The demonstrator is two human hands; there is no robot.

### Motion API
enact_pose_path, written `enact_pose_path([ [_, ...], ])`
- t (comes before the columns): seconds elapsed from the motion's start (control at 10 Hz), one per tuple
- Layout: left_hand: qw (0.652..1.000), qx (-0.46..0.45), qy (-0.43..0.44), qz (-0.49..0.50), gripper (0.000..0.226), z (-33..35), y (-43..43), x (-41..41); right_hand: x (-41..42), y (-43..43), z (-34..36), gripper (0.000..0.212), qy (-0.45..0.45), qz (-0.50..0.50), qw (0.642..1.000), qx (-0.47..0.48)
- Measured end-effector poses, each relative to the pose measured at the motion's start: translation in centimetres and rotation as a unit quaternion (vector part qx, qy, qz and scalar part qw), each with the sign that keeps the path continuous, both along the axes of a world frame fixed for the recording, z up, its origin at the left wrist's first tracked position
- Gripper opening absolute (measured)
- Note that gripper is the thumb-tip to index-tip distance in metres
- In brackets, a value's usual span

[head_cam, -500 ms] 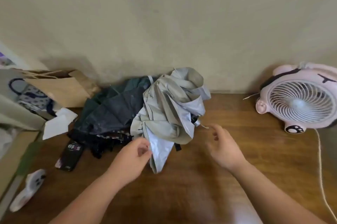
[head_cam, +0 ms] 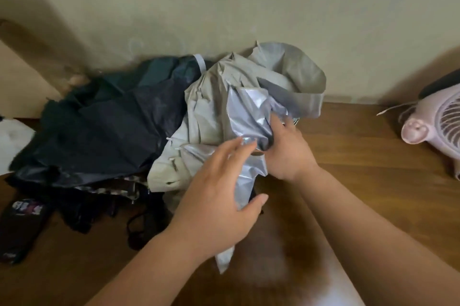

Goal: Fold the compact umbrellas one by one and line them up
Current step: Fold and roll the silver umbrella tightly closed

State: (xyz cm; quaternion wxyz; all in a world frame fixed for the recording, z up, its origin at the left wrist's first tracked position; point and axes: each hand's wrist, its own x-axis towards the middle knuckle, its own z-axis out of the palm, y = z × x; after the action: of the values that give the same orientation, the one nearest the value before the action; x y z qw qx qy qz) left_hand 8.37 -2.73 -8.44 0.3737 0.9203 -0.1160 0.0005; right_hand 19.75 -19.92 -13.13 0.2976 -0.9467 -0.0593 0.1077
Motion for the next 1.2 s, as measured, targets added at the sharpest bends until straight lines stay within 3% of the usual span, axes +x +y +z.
enact_pose_path([
  [0.1, 0.996, 0.081, -0.025, 0.009, 0.075, -2.6, -0.1, 0.6, 0.3, -0.7, -1.6, 0.058, -0.040, -0.014, 0.998, 0.049],
  [0.2, 0.987, 0.145, -0.063, 0.030, 0.067, -4.8, -0.2, 1.1, 0.4, -1.1, -2.2, 0.031, -0.058, -0.008, 0.996, 0.063],
  [0.4, 0.967, 0.155, -0.199, 0.011, 0.055, -6.7, -1.0, 1.4, -1.0, -3.5, 0.4, 0.016, -0.105, -0.014, 0.992, 0.064],
  [0.5, 0.942, 0.156, -0.298, 0.000, 0.051, -6.6, -1.2, 0.6, -3.4, -5.6, 3.5, 0.020, -0.127, -0.051, 0.990, 0.044],
  [0.6, 0.915, 0.172, -0.365, 0.025, 0.047, -5.7, -1.9, -2.9, -8.5, -7.8, 6.7, 0.023, -0.152, -0.090, 0.984, -0.019],
  [0.7, 0.904, 0.165, -0.388, 0.067, 0.042, -5.1, -3.0, -8.4, -14.4, -9.4, 9.2, 0.024, -0.143, -0.123, 0.982, -0.024],
  [0.8, 0.905, 0.152, -0.389, 0.080, 0.043, -5.5, -4.4, -13.7, -19.4, -10.4, 10.7, 0.039, -0.109, -0.136, 0.985, 0.012],
  [0.9, 0.916, 0.167, -0.350, 0.101, 0.057, -5.1, -6.0, -15.7, -23.3, -11.3, 11.6, 0.027, -0.095, -0.166, 0.970, 0.150],
  [1.0, 0.966, 0.159, -0.183, 0.092, 0.077, -4.3, -7.8, -15.2, -24.8, -12.1, 10.6, 0.020, -0.068, -0.214, 0.965, 0.133],
  [1.1, 0.971, 0.232, -0.047, -0.014, 0.088, -5.6, -9.1, -15.0, -25.2, -13.1, 8.8, 0.016, -0.057, -0.226, 0.971, 0.044],
  [1.2, 0.959, 0.275, -0.050, -0.056, 0.095, -8.6, -9.0, -14.7, -24.8, -14.0, 7.5, 0.031, -0.035, -0.220, 0.975, 0.009],
])
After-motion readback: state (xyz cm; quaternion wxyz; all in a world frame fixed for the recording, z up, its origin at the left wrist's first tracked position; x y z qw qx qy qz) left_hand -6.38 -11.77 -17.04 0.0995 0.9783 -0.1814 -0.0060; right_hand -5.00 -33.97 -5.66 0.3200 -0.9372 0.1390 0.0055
